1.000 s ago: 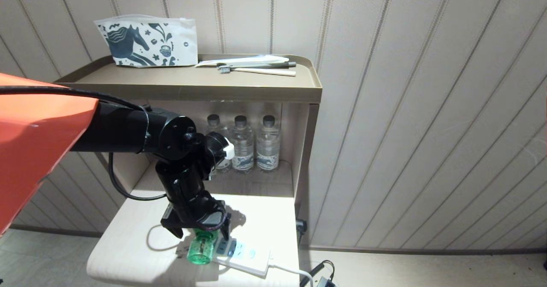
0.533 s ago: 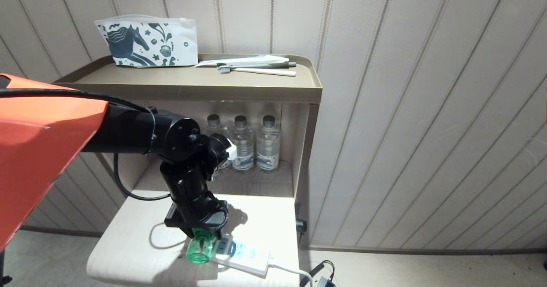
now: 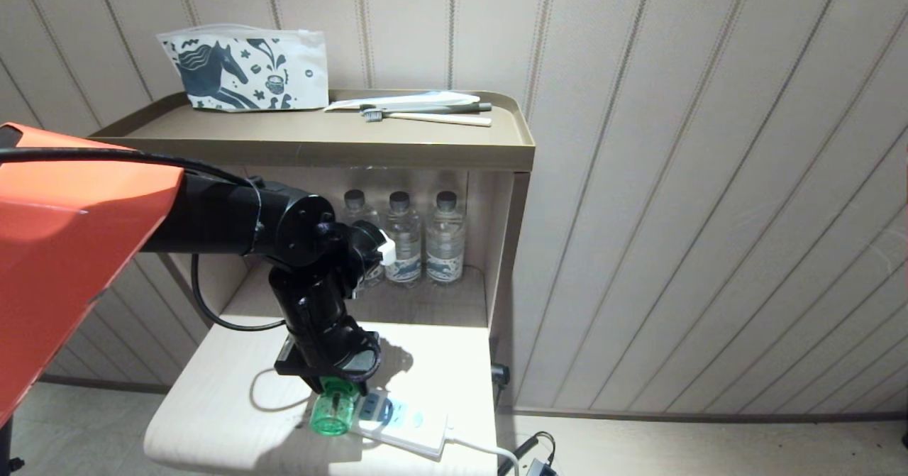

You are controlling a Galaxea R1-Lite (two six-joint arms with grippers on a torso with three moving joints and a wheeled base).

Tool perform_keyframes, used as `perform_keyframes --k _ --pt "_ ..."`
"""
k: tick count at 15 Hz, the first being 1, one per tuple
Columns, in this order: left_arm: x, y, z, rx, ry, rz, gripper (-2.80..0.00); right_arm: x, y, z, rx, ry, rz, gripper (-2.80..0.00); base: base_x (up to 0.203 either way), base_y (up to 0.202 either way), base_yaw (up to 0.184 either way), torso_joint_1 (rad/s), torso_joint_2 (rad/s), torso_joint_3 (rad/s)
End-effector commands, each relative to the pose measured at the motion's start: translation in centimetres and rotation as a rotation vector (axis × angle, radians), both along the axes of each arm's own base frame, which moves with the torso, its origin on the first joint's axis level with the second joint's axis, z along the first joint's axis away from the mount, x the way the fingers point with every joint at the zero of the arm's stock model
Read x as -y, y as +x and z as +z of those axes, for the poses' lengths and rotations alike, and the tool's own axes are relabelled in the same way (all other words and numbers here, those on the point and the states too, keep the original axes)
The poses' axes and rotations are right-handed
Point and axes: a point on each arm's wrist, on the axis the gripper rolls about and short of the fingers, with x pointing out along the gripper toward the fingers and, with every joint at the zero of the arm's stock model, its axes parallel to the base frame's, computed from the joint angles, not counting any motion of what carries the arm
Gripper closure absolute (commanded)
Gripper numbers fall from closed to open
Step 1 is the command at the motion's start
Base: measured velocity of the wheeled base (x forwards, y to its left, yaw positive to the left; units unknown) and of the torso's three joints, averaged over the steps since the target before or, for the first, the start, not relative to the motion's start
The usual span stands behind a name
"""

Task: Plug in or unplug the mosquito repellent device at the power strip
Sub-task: Hold the socket with your right hand and unplug it with your left hand

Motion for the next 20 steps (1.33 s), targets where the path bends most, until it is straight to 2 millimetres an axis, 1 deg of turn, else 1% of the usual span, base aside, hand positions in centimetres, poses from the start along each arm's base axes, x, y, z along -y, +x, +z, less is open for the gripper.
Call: perform_keyframes --k 1,2,4,5,7,9,11,13,14,15,16,18,20 --pt "-0.1 -0.1 0.4 0.005 -0.004 0.004 0.00 -0.1 0.0 0.0 -0.001 -0.009 0.021 0.00 0.000 0.000 0.000 0.000 0.00 0.000" --pt "-0.1 -0.2 0.5 0.006 -0.006 0.002 0.00 -0.1 -0.2 0.5 0.011 -0.009 0.042 0.00 0.000 0.000 0.000 0.000 0.00 0.000" --pt "0.1 -0.4 0.7 0.009 -0.007 -0.005 0.00 -0.2 -1.4 3.4 0.042 0.009 0.112 0.00 0.000 0.000 0.000 0.000 0.00 0.000" --pt "0.1 -0.6 0.8 0.013 -0.010 -0.006 0.00 -0.3 -1.7 4.8 0.028 0.025 0.151 0.00 0.000 0.000 0.000 0.000 0.00 0.000" --pt "0.1 -0.6 1.1 0.022 -0.015 -0.001 0.00 -0.4 -0.7 7.7 -0.027 0.068 0.212 0.00 0.000 0.000 0.000 0.000 0.00 0.000" --pt "0.1 -0.7 1.4 0.027 -0.019 -0.002 0.00 -0.6 1.9 10.3 -0.116 0.102 0.277 0.00 0.000 0.000 0.000 0.000 0.00 0.000" --pt "0.2 -0.8 1.4 0.029 -0.021 0.005 0.00 -0.8 5.9 11.9 -0.227 0.138 0.342 0.00 0.000 0.000 0.000 0.000 0.00 0.000" --pt "0.4 -0.9 1.4 0.030 -0.022 -0.001 0.00 -1.4 10.6 11.9 -0.365 0.168 0.426 0.00 0.000 0.000 0.000 0.000 0.00 0.000" --pt "0.7 -1.1 1.4 0.030 -0.023 -0.010 0.00 -2.2 13.1 11.4 -0.440 0.173 0.482 0.00 0.000 0.000 0.000 0.000 0.00 0.000" --pt "0.8 -1.1 1.4 0.028 -0.021 -0.012 0.00 -3.1 14.7 10.9 -0.489 0.169 0.532 0.00 0.000 0.000 0.000 0.000 0.00 0.000" --pt "0.9 -1.0 1.2 0.024 -0.021 -0.010 0.00 -4.7 16.5 10.3 -0.541 0.154 0.602 0.00 0.000 0.000 0.000 0.000 0.00 0.000" --pt "0.9 -0.8 0.7 0.017 -0.015 -0.003 0.00 -8.4 18.6 9.1 -0.598 0.095 0.700 0.00 0.000 0.000 0.000 0.000 0.00 0.000" --pt "1.0 -0.8 0.3 0.005 -0.011 -0.005 0.00 -11.8 20.3 7.1 -0.653 0.022 0.707 0.00 0.000 0.000 0.000 0.000 0.00 0.000"
